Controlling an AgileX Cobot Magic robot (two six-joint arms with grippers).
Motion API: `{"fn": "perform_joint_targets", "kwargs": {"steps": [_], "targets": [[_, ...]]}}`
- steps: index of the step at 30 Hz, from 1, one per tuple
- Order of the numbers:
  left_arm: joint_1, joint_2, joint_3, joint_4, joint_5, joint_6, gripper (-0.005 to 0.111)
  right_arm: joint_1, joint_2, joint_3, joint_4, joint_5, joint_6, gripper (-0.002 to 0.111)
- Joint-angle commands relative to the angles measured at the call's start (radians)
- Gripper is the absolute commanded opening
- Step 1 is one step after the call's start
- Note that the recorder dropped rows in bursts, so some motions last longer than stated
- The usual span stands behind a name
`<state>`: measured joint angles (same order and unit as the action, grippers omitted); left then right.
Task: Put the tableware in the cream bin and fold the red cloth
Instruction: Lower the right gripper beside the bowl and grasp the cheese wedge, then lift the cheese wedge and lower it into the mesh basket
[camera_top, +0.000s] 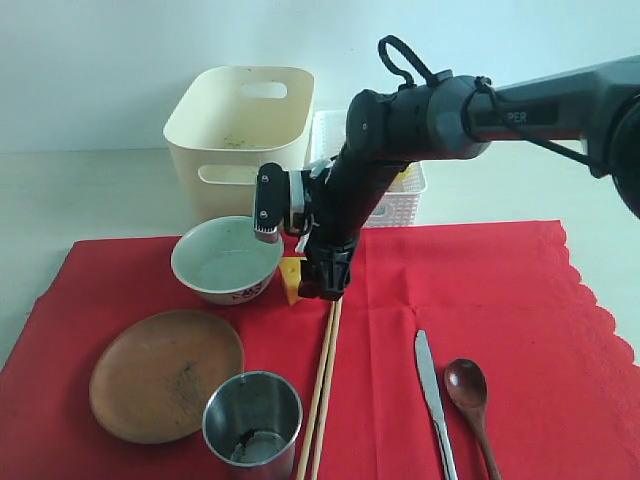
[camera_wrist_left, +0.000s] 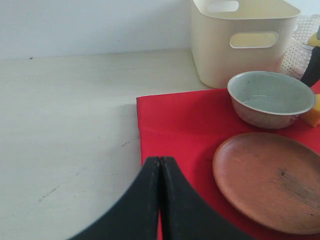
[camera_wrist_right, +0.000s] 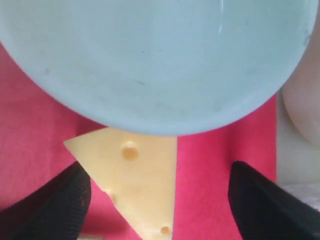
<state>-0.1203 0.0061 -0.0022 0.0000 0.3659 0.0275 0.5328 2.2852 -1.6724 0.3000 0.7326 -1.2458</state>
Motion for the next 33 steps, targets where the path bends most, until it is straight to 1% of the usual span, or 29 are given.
{"fn": "perform_joint_targets", "kwargs": {"steps": [1, 2, 4, 5, 8, 10, 16, 22, 25, 28, 33], "targets": [[0.002, -0.006, 0.002, -0.005, -0.011, -0.005, 0.000, -0.003, 0.030, -0.035, 0.012, 0.039, 0.011, 0.068], [0.002, -0.006, 0.002, -0.005, -0.011, -0.005, 0.000, -0.003, 0.034, -0.039, 0.012, 0.050, 0.013, 0.064], [0.002, -0.006, 0.002, -0.005, -0.011, -0.005, 0.000, -0.003, 0.041, -0.039, 0.001, 0.058, 0.018, 0.053], [0.002, -0.006, 0.002, -0.005, -0.011, -0.005, 0.000, -0.003, 0.041, -0.039, -0.017, 0.061, 0.030, 0.045], [0.002, -0.006, 0.002, -0.005, -0.011, -0.005, 0.000, -0.003, 0.037, -0.046, -0.047, 0.059, 0.097, 0.013], [0.002, -0.006, 0.002, -0.005, -0.011, -0.005, 0.000, -0.003, 0.033, -0.054, -0.047, 0.066, 0.113, 0.000], [0.002, -0.006, 0.002, -0.005, -0.011, -0.005, 0.000, -0.003, -0.030, -0.053, -0.048, 0.145, 0.141, 0.001], [0.002, -0.006, 0.002, -0.005, -0.011, -0.005, 0.000, -0.005, -0.129, -0.053, -0.115, 0.232, 0.281, 0.000], [0.002, -0.006, 0.002, -0.005, -0.011, -0.005, 0.000, -0.005, -0.185, -0.053, -0.120, 0.287, 0.339, 0.000], [0.002, -0.006, 0.002, -0.005, -0.011, -0.005, 0.000, -0.011, -0.241, -0.053, -0.079, 0.325, 0.350, 0.000], [0.002, -0.006, 0.002, -0.005, -0.011, -0.005, 0.000, -0.058, -0.330, -0.053, 0.040, 0.315, 0.394, 0.000]]}}
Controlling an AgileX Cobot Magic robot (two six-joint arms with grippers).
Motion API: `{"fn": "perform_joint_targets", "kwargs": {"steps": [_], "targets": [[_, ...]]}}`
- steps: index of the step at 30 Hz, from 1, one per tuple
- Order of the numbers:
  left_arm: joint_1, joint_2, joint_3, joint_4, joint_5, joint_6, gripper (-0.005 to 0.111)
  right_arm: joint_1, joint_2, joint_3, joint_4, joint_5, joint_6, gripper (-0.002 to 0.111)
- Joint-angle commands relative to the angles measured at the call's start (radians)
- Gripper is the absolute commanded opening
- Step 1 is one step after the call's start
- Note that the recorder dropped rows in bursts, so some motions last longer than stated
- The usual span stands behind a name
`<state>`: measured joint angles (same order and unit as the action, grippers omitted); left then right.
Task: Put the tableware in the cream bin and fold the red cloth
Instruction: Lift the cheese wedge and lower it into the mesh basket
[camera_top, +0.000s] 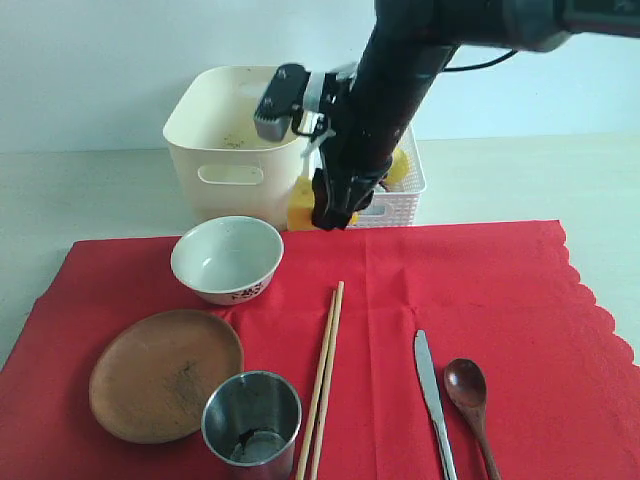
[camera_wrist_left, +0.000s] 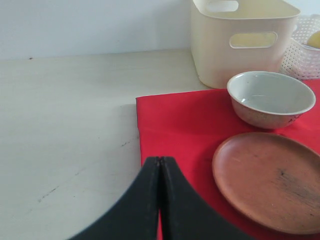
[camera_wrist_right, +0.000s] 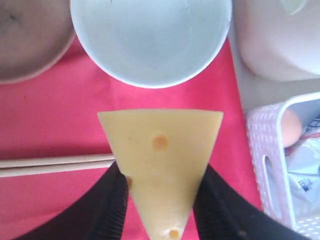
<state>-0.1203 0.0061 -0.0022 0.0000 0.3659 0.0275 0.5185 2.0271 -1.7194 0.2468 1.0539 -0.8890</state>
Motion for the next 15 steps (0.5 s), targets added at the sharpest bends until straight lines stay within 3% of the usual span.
{"fn": "perform_joint_targets", "kwargs": {"steps": [1, 8, 15], "targets": [[0.002, -0.006, 0.002, -0.005, -0.011, -0.005, 0.000, -0.059, -0.083, -0.006, 0.121, -0.014, 0.048, 0.000], [0.002, -0.006, 0.002, -0.005, -0.011, -0.005, 0.000, -0.166, -0.094, 0.002, 0.168, -0.060, 0.057, 0.000], [0.002, -0.006, 0.002, -0.005, -0.011, -0.005, 0.000, -0.257, -0.040, 0.030, 0.222, -0.317, 0.074, 0.000]]}}
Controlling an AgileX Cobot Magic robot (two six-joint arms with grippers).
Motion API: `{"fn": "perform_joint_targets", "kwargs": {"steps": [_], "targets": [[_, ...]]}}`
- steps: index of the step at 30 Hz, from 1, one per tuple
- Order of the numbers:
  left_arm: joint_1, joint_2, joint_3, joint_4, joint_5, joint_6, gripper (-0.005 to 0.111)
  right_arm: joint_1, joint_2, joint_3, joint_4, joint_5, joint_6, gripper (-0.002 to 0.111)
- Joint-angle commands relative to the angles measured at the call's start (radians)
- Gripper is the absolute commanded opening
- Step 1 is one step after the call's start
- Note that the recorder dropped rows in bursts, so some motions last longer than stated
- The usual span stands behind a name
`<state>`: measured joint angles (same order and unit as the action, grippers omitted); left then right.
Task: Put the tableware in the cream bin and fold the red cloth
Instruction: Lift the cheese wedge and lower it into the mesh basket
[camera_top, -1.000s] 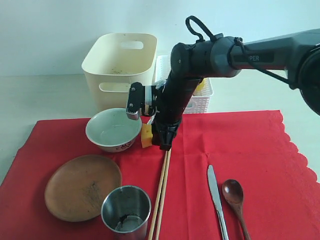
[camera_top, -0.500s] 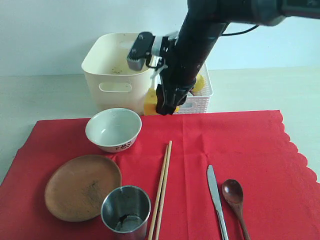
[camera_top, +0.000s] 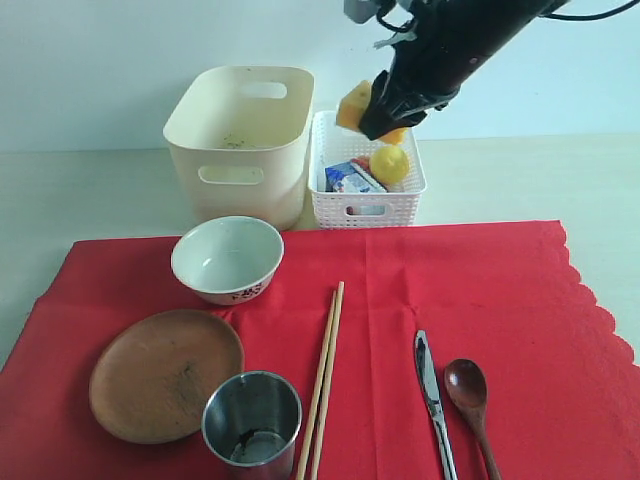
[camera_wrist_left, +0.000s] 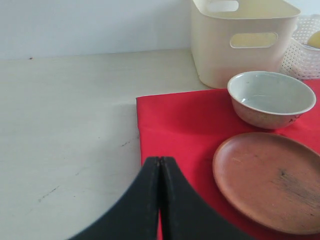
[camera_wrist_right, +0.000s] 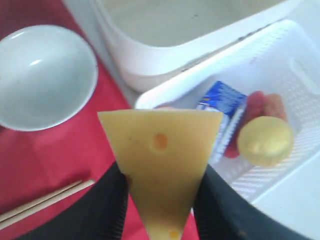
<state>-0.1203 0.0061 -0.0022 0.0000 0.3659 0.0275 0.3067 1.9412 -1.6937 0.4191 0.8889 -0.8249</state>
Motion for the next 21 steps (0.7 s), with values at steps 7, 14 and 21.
{"fn": "perform_joint_targets", "kwargs": {"steps": [7, 14, 21], "targets": [[0.002, -0.006, 0.002, -0.005, -0.011, -0.005, 0.000, -0.053, 0.190, 0.001, 0.078, -0.378, 0.039, 0.000], [0.002, -0.006, 0.002, -0.005, -0.011, -0.005, 0.000, -0.053, 0.312, -0.029, 0.078, -0.511, 0.066, 0.000], [0.002, -0.006, 0.002, -0.005, -0.011, -0.005, 0.000, -0.050, 0.398, -0.189, 0.204, -0.467, 0.088, 0.000]]}}
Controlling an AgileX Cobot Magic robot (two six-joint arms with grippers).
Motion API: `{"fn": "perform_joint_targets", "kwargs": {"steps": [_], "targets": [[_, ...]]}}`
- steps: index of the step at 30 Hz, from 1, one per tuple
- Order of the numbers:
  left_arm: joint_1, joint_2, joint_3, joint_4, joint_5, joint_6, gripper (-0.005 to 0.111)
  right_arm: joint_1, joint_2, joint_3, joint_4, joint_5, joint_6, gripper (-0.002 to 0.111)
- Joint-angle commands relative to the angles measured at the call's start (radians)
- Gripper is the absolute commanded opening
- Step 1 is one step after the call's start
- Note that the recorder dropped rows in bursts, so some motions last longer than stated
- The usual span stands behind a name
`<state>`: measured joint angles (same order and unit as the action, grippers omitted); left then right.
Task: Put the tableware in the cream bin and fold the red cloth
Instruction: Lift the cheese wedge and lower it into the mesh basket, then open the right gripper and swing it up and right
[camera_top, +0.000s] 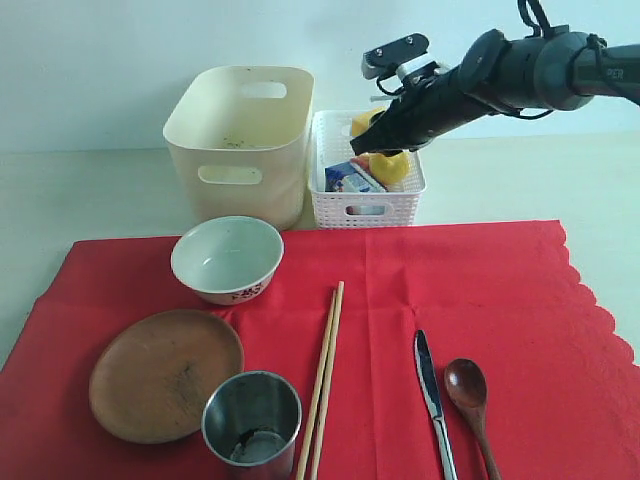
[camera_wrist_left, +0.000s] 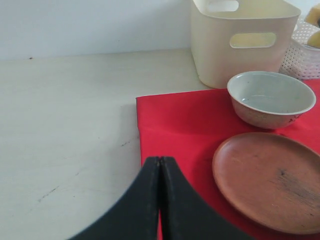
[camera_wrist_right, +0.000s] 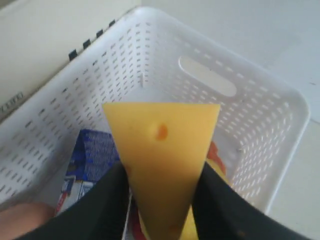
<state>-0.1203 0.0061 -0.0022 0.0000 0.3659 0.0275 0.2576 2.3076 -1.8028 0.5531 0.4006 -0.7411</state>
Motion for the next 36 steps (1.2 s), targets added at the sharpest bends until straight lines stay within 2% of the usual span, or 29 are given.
{"fn": "perform_joint_targets", "kwargs": {"steps": [1, 6, 9, 16, 19, 22, 25, 27, 30, 34, 35, 36], "targets": [[0.002, -0.006, 0.002, -0.005, -0.011, -0.005, 0.000, -0.001, 0.051, -0.112, 0.097, 0.034, 0.004, 0.000], [0.002, -0.006, 0.002, -0.005, -0.011, -0.005, 0.000, -0.001, 0.170, -0.274, 0.133, 0.073, 0.012, 0.005], [0.002, -0.006, 0.002, -0.005, -0.011, -0.005, 0.000, -0.001, 0.216, -0.340, 0.133, 0.126, 0.014, 0.016], [0.002, -0.006, 0.002, -0.005, -0.011, -0.005, 0.000, -0.001, 0.226, -0.369, 0.131, 0.153, 0.014, 0.050], [0.002, -0.006, 0.002, -0.005, -0.011, -0.005, 0.000, -0.001, 0.206, -0.370, 0.124, 0.191, 0.014, 0.059], [0.002, -0.006, 0.002, -0.005, -0.011, -0.005, 0.000, -0.001, 0.180, -0.372, 0.119, 0.232, 0.014, 0.063], [0.002, -0.006, 0.002, -0.005, -0.011, -0.005, 0.000, -0.001, 0.143, -0.372, 0.065, 0.264, 0.114, 0.061], [0.002, -0.006, 0.002, -0.005, -0.011, -0.005, 0.000, -0.001, 0.110, -0.372, -0.019, 0.298, 0.234, 0.055], [0.002, -0.006, 0.002, -0.005, -0.011, -0.005, 0.000, -0.001, 0.058, -0.372, -0.186, 0.408, 0.380, 0.037], [0.002, -0.006, 0.002, -0.005, -0.011, -0.005, 0.000, -0.001, -0.023, -0.367, -0.372, 0.631, 0.508, 0.005], [0.002, -0.006, 0.002, -0.005, -0.011, -0.005, 0.000, -0.001, -0.044, -0.366, -0.399, 0.686, 0.508, 0.000], [0.002, -0.006, 0.002, -0.005, -0.011, -0.005, 0.000, -0.001, -0.064, -0.366, -0.414, 0.734, 0.508, 0.000]]}}
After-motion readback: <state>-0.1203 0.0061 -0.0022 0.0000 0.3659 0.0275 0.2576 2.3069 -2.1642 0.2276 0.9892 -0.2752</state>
